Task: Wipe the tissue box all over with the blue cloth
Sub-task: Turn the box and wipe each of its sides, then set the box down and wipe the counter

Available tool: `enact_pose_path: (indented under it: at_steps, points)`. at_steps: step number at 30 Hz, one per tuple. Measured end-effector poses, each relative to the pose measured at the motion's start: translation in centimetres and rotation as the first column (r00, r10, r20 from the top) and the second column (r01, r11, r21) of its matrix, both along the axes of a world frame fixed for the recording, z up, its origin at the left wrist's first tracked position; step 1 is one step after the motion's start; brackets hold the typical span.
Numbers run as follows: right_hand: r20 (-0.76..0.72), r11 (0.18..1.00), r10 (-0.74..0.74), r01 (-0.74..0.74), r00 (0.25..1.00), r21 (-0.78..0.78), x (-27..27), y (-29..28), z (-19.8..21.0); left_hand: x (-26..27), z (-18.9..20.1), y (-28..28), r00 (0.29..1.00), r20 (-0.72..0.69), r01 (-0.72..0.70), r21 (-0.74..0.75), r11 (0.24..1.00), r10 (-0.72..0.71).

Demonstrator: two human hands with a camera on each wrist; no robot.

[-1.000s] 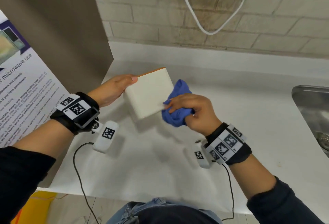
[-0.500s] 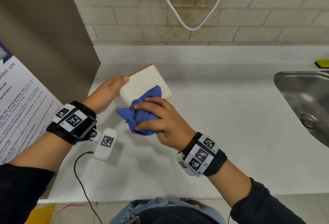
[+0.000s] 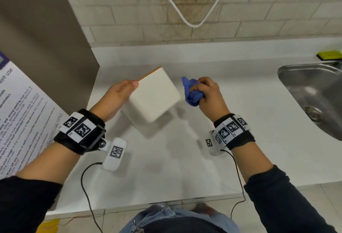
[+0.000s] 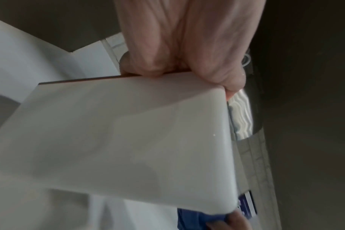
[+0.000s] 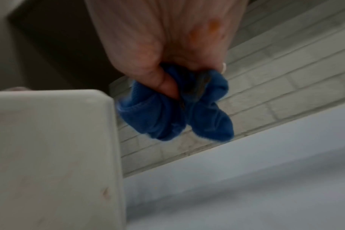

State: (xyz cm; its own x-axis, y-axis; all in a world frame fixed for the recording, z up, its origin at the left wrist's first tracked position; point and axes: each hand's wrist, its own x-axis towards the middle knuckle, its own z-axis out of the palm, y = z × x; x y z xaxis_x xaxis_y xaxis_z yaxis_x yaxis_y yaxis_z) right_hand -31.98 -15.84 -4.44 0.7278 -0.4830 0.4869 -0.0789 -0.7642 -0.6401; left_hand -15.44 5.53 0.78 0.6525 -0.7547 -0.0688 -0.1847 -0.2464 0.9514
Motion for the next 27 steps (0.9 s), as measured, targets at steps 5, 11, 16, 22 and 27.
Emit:
enact_pose_path:
  at_steps: [5, 11, 16, 22, 27]
  points:
    - [0.153, 0.857, -0.116, 0.021, 0.981, 0.516, -4.9, -0.2, 0.2, -5.8, -2.9, -2.8, 0.933, 0.354, -0.108, 0.114, 0.988, 0.061]
    - [0.028, 0.586, -0.302, 0.162, 0.953, 0.794, -12.4, -1.8, -0.7, -14.7, -7.4, -10.1, 0.757, 0.651, -0.358, 0.349, 0.866, 0.051]
    - [-0.008, 0.731, -0.415, 0.339, 0.910, 0.592, -19.2, -7.2, -1.6, -17.0, -9.8, -12.9, 0.706, 0.688, -0.478, 0.290, 0.829, 0.167]
    - [-0.624, 0.717, -0.569, 0.695, 0.535, -0.058, -24.2, -16.0, -6.5, -17.3, -9.7, -13.0, 0.714, 0.656, -0.488, 0.214, 0.846, 0.246]
    - [-0.787, 0.850, -0.352, 0.525, 0.506, -0.043, -25.9, -16.9, -7.7, -16.8, -9.2, -10.6, 0.741, 0.654, -0.343, 0.172, 0.923, 0.153]
